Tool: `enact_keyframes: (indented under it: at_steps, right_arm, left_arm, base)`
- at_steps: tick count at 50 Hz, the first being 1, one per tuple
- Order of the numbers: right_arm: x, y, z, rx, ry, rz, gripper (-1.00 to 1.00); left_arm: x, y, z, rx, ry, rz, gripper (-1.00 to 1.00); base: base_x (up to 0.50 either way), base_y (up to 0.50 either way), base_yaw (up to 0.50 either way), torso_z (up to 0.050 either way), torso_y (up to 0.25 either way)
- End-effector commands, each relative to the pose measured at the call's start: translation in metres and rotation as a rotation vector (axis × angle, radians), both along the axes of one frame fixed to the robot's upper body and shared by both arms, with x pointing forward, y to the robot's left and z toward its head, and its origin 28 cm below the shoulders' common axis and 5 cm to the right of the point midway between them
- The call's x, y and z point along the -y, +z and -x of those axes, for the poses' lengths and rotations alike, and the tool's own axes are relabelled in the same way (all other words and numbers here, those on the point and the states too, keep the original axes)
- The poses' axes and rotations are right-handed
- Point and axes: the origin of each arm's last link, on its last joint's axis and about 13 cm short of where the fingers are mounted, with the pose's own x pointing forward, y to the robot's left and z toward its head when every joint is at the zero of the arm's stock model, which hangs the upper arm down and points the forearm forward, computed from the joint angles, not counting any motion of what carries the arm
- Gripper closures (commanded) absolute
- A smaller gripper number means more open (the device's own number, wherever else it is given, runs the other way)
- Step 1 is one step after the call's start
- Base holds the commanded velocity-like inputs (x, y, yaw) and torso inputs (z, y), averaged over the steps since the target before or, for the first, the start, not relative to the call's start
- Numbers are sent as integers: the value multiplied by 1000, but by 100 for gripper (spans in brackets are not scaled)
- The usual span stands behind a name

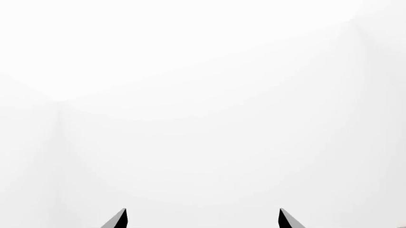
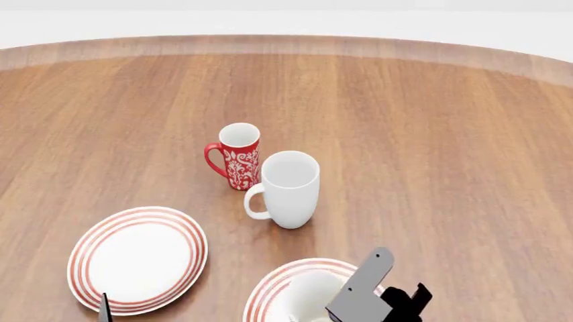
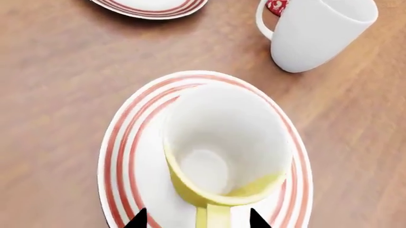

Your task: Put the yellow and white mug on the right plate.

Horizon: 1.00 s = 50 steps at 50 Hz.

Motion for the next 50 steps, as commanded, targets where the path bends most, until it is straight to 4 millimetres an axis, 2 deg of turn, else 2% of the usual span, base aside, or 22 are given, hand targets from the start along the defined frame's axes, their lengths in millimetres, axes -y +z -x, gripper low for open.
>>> enact_keyframes:
  at_steps: [1, 9, 22, 27, 34, 43, 44, 46, 49, 50]
  right_arm:
    - [-2, 8, 15, -22, 22, 0, -100]
    - [3, 19, 30, -26, 26, -5, -100]
    - [12, 24, 50, -36, -14, -24, -100]
    - [15, 24, 66, -52, -32, -59, -100]
    - [20, 29, 77, -34, -81, -117, -100]
    - [23, 32, 102, 22, -149, -247, -100]
    - [22, 30, 106, 93, -144, -250, -100]
    - [20, 31, 111, 85, -184, -342, -100]
    - [18, 26, 116, 167, -175, -320, -100]
    - [14, 22, 115, 215, -225, -356, -100]
  left_arm:
    - [0, 3, -1, 15, 3, -6, -100]
    - [1, 2, 0, 15, 2, -2, -100]
    - [1, 2, 1, 10, -1, 0, -100]
    - [1, 2, 1, 8, -2, 0, -100]
    - [1, 2, 1, 8, -2, 0, -100]
    - [0, 2, -1, 0, 4, 7, -100]
    - [0, 2, -2, -3, 8, 11, -100]
    - [-1, 2, -4, -19, 16, 23, -100]
    - [-3, 0, -8, -65, 35, 50, -100]
    - [-5, -1, -12, -100, 51, 77, -100]
  base:
    - [0, 0, 0, 0, 0]
    - [0, 0, 0, 0, 0]
    - [0, 0, 0, 0, 0]
    - [0, 0, 0, 0, 0]
    - [0, 0, 0, 0, 0]
    - [0, 0, 0, 0, 0]
    - [0, 0, 0, 0, 0]
    - [0, 0, 0, 0, 0]
    - [0, 0, 0, 0, 0]
    - [0, 0, 0, 0, 0]
